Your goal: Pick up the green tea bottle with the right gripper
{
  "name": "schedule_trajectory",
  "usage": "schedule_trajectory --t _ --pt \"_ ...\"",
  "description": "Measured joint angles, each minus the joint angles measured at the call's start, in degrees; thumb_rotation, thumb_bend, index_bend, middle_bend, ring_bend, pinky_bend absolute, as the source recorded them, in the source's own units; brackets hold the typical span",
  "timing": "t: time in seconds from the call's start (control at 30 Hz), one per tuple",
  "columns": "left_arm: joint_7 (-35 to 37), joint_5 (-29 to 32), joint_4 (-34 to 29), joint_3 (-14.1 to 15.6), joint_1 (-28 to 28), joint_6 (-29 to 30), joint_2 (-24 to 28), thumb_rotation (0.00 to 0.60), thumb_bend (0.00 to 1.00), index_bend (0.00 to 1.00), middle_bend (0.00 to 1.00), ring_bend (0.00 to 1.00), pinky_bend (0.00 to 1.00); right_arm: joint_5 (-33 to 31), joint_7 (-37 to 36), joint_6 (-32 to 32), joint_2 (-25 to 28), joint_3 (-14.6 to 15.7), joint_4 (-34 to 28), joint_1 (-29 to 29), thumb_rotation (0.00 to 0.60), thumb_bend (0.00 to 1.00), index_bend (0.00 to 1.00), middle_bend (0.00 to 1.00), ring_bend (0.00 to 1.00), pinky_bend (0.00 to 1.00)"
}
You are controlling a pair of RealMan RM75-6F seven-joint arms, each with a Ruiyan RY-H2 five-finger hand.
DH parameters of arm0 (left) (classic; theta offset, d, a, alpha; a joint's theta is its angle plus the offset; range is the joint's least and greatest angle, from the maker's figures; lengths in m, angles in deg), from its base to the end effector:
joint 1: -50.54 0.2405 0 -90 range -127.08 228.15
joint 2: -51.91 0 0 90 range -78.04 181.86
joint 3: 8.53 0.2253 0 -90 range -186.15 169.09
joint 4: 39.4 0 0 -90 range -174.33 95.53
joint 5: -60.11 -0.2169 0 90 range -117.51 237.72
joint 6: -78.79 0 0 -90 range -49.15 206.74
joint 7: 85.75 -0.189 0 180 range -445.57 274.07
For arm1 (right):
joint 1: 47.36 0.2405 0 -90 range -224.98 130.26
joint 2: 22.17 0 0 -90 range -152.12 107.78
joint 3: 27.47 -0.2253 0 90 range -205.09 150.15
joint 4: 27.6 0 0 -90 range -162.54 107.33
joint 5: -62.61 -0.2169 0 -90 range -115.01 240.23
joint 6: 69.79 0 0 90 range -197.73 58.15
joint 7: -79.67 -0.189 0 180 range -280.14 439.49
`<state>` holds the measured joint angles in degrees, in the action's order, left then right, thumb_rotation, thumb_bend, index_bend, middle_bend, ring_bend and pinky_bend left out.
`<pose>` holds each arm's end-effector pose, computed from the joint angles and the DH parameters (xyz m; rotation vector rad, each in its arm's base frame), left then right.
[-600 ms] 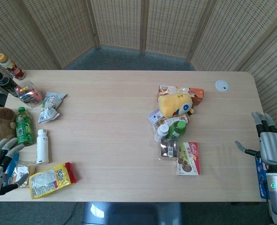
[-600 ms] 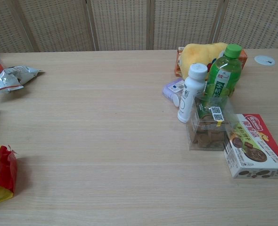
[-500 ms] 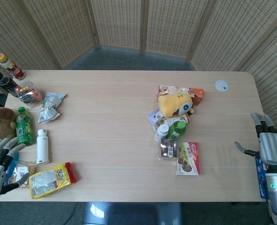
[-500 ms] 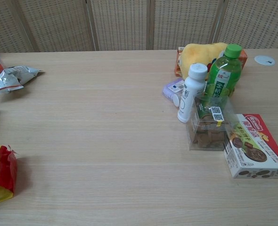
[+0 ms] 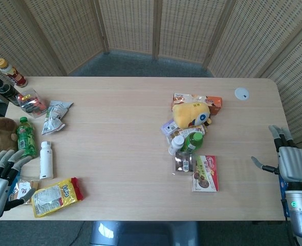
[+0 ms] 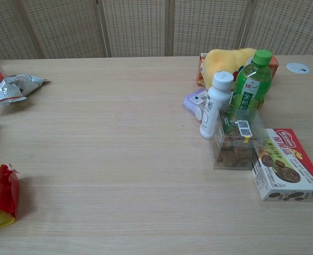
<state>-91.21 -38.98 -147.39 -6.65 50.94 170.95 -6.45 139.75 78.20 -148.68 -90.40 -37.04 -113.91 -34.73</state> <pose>-0.2167 0.1786 0.1427 -1.4525 -0.8962 -1.0584 -0.2866 -0.2895 0.1442 1.3012 -0.8935 0.9554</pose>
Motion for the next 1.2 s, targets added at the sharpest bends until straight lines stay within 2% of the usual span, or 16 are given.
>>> schedule_trajectory --t 0.27,0.37,0.43,0.53,0.57,0.73,1.2 --pt "0.8 0.6 0.3 0.0 -1.0 -1.7 -0.4 0.6 0.24 0.18 0.11 0.0 0.0 0.9 -10.1 3.6 -0.5 0.3 -1.1 0.9 0.381 0.22 0.0 0.1 0.04 0.38" --pt "1.0 0.6 0.1 0.0 -1.2 -2.1 -0.2 0.6 0.24 0.17 0.1 0.0 0.0 1.3 -14.6 6.1 -1.2 0.4 -1.1 1.9 0.378 0.19 0.0 0.05 0.01 0.33" --pt "1.2 0.6 -0.1 0.0 -1.5 -2.3 -0.1 0.6 0.24 0.17 0.1 0.0 0.0 1.4 -17.8 7.5 -1.7 0.4 -1.0 2.5 0.382 0.16 0.0 0.0 0.0 0.21" --pt "1.3 0.3 -0.2 0.0 -1.7 -2.6 0.0 0.6 0.24 0.17 0.1 0.0 0.0 1.8 -23.5 9.7 -2.3 0.3 -0.8 3.6 0.404 0.13 0.0 0.0 0.0 0.02" --pt "1.4 0.1 -0.2 0.1 -1.8 -2.6 0.0 0.6 0.24 0.17 0.1 0.0 0.0 2.0 -25.3 10.4 -2.5 0.3 -0.6 3.9 0.408 0.13 0.0 0.0 0.0 0.01" --pt "1.5 0.0 -0.1 0.4 -1.6 -2.4 0.2 0.6 0.24 0.17 0.1 0.0 0.0 2.9 -33.3 14.5 -4.9 0.0 2.2 6.8 0.421 0.08 0.0 0.0 0.0 0.0" --pt "2.3 0.1 0.5 0.6 -1.4 -1.8 0.6 0.6 0.24 0.17 0.1 0.0 0.0 -0.4 -37.9 21.2 -12.7 -2.1 11.2 12.3 0.424 0.06 0.0 0.0 0.0 0.0"
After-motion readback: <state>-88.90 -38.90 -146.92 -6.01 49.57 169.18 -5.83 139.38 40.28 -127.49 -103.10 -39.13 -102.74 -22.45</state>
